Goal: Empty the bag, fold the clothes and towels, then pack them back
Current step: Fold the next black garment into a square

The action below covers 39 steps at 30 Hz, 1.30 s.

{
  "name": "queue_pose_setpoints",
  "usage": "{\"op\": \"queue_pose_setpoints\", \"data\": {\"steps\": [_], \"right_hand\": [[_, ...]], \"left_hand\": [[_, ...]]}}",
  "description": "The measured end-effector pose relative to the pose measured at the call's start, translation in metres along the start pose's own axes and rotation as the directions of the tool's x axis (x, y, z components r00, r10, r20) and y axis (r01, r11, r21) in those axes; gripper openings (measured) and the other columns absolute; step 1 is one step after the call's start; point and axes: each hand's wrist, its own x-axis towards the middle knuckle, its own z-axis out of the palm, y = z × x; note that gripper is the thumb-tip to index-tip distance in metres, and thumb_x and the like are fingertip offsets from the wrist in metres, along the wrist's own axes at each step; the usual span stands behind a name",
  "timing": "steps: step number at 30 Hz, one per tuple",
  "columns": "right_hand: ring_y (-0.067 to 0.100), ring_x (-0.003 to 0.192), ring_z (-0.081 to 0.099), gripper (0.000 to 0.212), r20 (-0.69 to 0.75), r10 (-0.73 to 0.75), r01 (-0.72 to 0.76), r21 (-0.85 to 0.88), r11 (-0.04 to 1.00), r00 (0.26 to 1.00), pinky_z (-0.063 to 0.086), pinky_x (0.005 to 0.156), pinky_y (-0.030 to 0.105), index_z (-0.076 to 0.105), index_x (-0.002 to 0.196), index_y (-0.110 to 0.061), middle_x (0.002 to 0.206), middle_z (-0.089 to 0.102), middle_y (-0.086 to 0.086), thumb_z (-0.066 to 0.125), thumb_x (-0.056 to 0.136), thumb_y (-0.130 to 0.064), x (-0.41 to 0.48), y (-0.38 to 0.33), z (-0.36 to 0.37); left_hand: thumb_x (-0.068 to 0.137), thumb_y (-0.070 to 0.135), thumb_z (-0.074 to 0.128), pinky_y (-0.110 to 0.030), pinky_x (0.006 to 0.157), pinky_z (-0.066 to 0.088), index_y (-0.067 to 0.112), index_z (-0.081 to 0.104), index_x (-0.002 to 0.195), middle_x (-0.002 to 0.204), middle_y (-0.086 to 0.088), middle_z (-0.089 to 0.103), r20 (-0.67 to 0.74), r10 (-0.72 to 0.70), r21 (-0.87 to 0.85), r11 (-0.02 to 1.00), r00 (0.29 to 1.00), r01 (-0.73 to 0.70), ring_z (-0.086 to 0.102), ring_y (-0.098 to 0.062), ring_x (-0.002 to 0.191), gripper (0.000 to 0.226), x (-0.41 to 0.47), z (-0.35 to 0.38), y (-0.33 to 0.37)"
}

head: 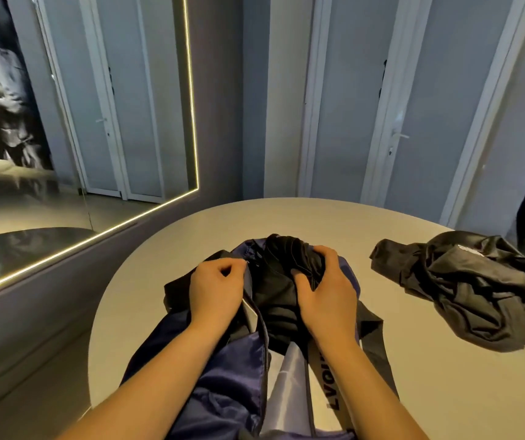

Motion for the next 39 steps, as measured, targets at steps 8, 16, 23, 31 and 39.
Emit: {"op": "queue_pose_setpoints", "data": {"steps": [8, 16, 23, 31, 39], "right_hand": [[0.015, 0.093, 0.067, 0.047, 0.166, -0.167, 0.188, -0.115, 0.975, 0.972, 0.055, 0.08, 0.033, 0.048, 0.136, -0.033, 0.115, 0.067, -0.011, 0.063, 0.094, -0.018, -0.005, 0.014, -0.004], [0.016, 0.118, 0.061, 0.052, 0.384, -0.352, 0.407, -0.07, 0.911, 0.854, 0.053, 0.095, 0.037, 0.047, 0.141, -0.036, 0.134, 0.063, -0.008, 0.061, 0.093, -0.021, 0.01, -0.014, -0.002], [0.025, 0.099, 0.068, 0.043, 0.147, -0.117, 0.151, -0.249, 0.957, 0.982, 0.056, 0.081, 0.037, 0.049, 0.134, -0.023, 0.114, 0.07, 0.004, 0.066, 0.095, -0.023, 0.045, -0.017, -0.001], [0.014, 0.082, 0.058, 0.043, 0.214, 0.121, -0.131, 0.034, 0.991, 0.969, 0.043, 0.063, 0.02, 0.046, 0.113, -0.014, 0.102, 0.06, 0.003, 0.078, 0.088, -0.028, 0.043, -0.019, 0.044], [0.018, 0.083, 0.06, 0.03, 0.235, 0.188, -0.201, 0.031, 0.979, 0.954, 0.047, 0.075, 0.028, 0.06, 0.116, -0.013, 0.091, 0.06, 0.002, 0.076, 0.091, -0.02, 0.046, -0.011, 0.061]], "left_hand": [[0.095, 0.013, 0.062, -0.017, 0.045, 0.028, 0.022, 0.039, 0.045, 0.04, 0.008, 0.032, -0.058, 0.153, 0.06, 0.987, 0.987, -0.149, 0.032, -0.008, 0.043, 0.056, 0.039, -0.008, 0.037], [0.096, 0.016, 0.064, -0.03, 0.051, 0.038, 0.007, 0.065, 0.059, 0.053, -0.005, 0.055, 0.058, 0.187, 0.009, 0.982, 0.981, -0.188, 0.047, -0.014, 0.05, 0.038, 0.047, -0.014, 0.048], [0.096, 0.021, 0.06, -0.025, 0.054, 0.037, 0.019, 0.058, 0.054, 0.049, 0.003, 0.052, 0.105, 0.303, 0.346, 0.882, 0.947, -0.32, 0.049, -0.014, 0.049, 0.042, 0.032, -0.045, 0.033], [0.1, 0.025, 0.06, -0.013, 0.054, 0.027, 0.032, 0.058, 0.061, 0.056, 0.012, 0.053, 0.134, 0.254, 0.424, 0.859, 0.958, -0.287, 0.05, -0.008, 0.055, 0.04, 0.034, -0.054, 0.043], [0.099, 0.025, 0.061, -0.027, 0.07, 0.044, 0.018, 0.082, 0.091, 0.086, 0.0, 0.076, 0.176, 0.256, 0.44, 0.843, 0.95, -0.309, 0.063, -0.015, 0.073, 0.024, 0.026, -0.051, 0.028]]}}
